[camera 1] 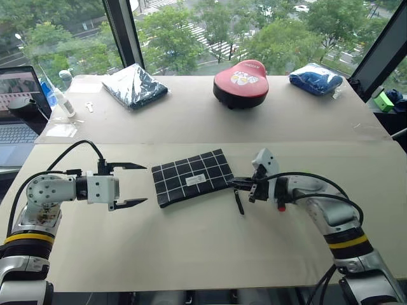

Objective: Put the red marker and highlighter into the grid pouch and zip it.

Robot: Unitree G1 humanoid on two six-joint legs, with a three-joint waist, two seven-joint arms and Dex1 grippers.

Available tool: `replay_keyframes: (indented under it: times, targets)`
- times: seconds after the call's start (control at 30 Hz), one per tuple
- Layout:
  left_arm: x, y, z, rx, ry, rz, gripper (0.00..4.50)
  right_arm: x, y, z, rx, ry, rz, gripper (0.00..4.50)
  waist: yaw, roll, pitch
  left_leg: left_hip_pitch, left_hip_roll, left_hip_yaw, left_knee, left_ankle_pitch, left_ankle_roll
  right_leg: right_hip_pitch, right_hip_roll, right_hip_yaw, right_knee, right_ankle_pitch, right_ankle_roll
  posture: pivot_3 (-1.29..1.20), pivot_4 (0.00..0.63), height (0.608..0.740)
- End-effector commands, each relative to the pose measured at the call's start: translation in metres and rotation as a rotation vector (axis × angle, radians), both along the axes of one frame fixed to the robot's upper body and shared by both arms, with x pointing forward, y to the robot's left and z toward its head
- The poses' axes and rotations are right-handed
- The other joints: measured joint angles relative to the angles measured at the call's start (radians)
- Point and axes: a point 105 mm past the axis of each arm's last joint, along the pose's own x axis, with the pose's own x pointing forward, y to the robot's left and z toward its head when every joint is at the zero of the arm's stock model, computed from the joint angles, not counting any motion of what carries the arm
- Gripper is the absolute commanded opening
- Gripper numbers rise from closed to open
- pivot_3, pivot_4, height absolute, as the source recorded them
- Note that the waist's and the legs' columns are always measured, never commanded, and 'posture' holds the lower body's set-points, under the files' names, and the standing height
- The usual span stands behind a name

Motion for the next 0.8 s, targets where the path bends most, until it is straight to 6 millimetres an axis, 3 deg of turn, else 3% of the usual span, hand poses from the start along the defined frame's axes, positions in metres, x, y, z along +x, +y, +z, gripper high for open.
replay_keyframes:
  times: [0.03,0.17,0.4,0.8]
  targets:
    - [0.000,-0.004,0.007,-0.001,-0.028,-0.028,4.50,0.012,0.003,0.008,-0.034,-0.087,-0.006,0.04,-0.001,0.000,0.000,0.000,0.000,0.000,0.000,0.000,0.000,0.000,0.000,0.000,0.000,0.000,0.000,0.00,0.150,0.740]
    - [0.001,-0.008,0.004,-0.008,-0.022,-0.039,4.50,0.022,0.002,0.003,-0.082,-0.113,-0.032,0.04,-0.001,0.000,0.000,0.000,0.000,0.000,0.000,0.001,-0.001,0.000,0.001,0.000,0.001,0.000,0.000,0.00,0.150,0.740]
    - [0.004,-0.012,-0.001,-0.018,-0.022,-0.050,4.50,0.017,-0.007,-0.019,-0.304,-0.166,0.052,0.04,-0.002,0.000,0.000,0.001,0.000,0.000,0.000,0.001,-0.001,0.001,0.001,0.000,0.001,0.000,0.000,0.00,0.150,0.740]
    - [-0.004,-0.021,-0.018,-0.010,0.036,-0.099,4.50,0.015,-0.002,-0.022,-0.362,-0.203,0.092,0.04,-0.002,-0.001,0.000,0.004,0.000,0.000,0.000,0.001,-0.001,0.004,0.001,0.000,0.001,0.000,0.001,0.00,0.150,0.740]
